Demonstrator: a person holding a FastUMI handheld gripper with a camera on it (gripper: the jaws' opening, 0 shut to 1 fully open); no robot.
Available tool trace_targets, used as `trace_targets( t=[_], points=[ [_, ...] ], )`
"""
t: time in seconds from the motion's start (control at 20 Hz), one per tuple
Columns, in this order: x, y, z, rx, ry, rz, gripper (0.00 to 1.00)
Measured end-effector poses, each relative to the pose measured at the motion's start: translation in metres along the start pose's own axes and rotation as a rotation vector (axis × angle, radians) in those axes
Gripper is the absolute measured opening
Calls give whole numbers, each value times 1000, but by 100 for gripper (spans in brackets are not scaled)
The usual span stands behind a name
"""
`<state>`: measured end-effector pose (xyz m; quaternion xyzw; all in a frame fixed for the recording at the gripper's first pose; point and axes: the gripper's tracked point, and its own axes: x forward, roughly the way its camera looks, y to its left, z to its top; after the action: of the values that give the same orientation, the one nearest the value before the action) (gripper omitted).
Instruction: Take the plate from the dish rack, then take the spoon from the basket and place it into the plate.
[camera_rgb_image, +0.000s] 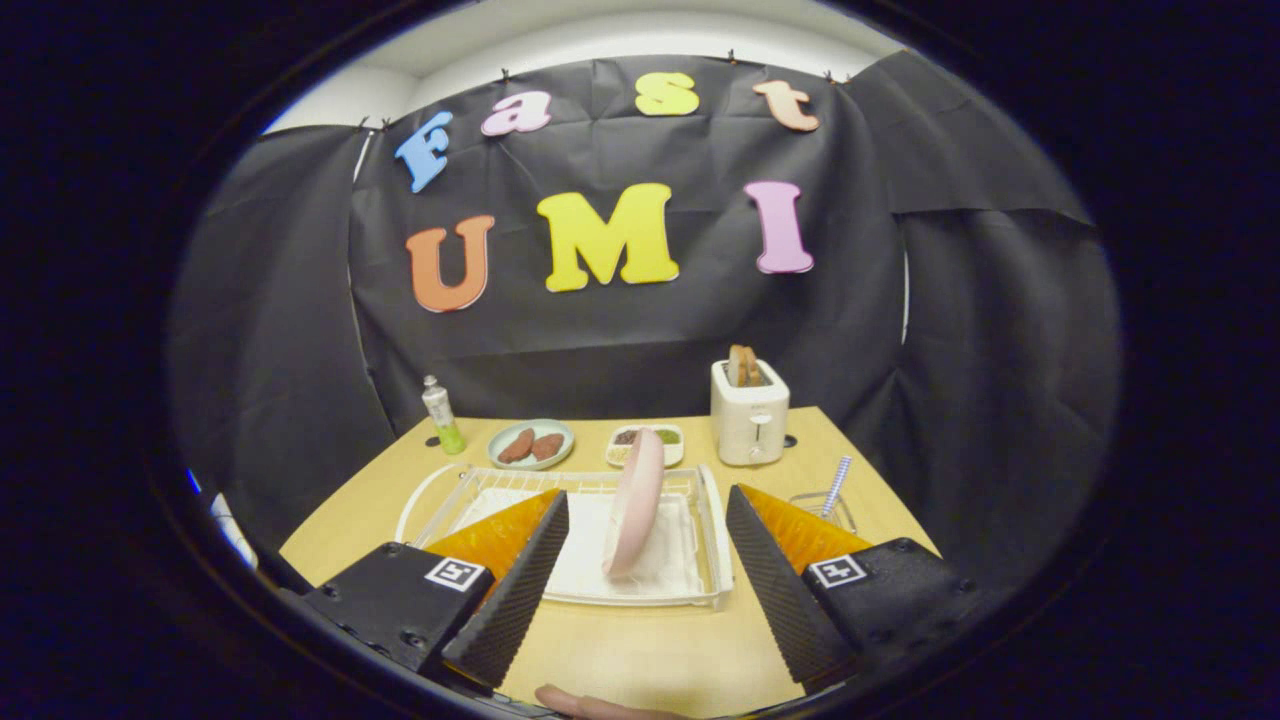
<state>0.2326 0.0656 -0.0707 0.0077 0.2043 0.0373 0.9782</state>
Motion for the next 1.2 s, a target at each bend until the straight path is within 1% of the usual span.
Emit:
trace_targets(
  t=[0.1, 0.2, 0.25, 0.35, 0.4, 0.45, 0.55, 0.6, 0.65, 0.8, 0.9, 1.0, 1.05, 1.1, 1.2],
  points=[
    [33, 3, 9, -61, 84, -41, 100],
    [61, 5, 13, -96, 184, -78, 100],
    [76, 5, 20, -91, 211, -96, 100],
    [99, 1, 25, -94, 317, -135, 100],
    [106, 0, 27, -96, 368, -147, 95],
    [114, -1, 29, -92, 412, -154, 94],
    [123, -1, 28, -68, 519, -174, 80],
    [128, -3, 24, -62, 580, -199, 72],
    [134, -3, 26, -62, 609, -215, 69],
    [148, -9, 26, -118, 696, -297, 53],
    [158, -10, 26, -148, 718, -341, 46],
    [162, -15, 19, -148, 759, -380, 42],
    [162, -14, 17, -150, 774, -381, 39],
    [163, -15, 14, -140, 793, -388, 35],
    [161, -22, 12, -154, 797, -440, 27]
  ],
)
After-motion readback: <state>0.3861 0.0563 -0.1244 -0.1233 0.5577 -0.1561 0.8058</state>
